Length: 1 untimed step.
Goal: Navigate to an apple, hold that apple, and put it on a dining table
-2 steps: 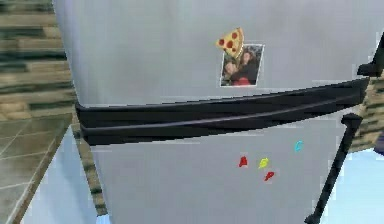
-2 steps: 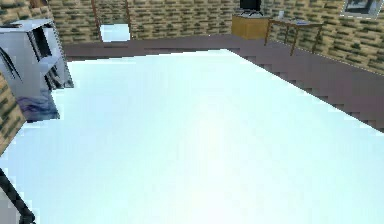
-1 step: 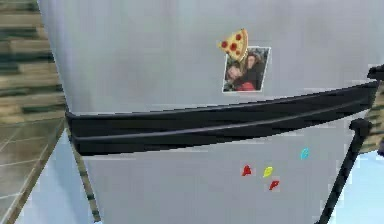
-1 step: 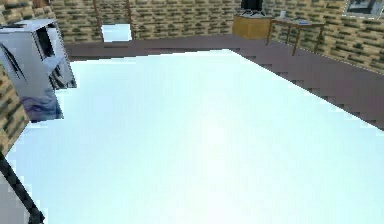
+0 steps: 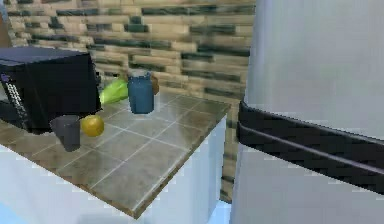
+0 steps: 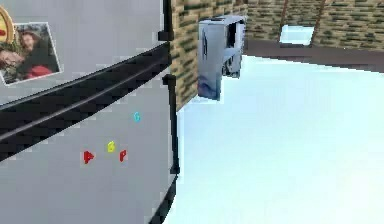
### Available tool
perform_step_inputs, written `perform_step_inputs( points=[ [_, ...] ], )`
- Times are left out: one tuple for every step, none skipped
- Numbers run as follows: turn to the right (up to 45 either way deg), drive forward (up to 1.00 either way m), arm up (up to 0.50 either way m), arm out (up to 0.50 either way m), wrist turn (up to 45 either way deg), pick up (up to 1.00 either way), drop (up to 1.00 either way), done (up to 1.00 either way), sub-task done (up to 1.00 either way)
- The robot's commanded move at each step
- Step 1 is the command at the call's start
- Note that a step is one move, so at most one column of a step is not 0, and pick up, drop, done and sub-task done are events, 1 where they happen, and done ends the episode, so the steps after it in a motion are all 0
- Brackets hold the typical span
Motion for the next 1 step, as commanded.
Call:
perform_step_inputs(
  points=[
    [-45.0, 0.00, 0.00, 0.00, 0.0, 0.00, 0.00, 0.00, 0.00]
  ],
)
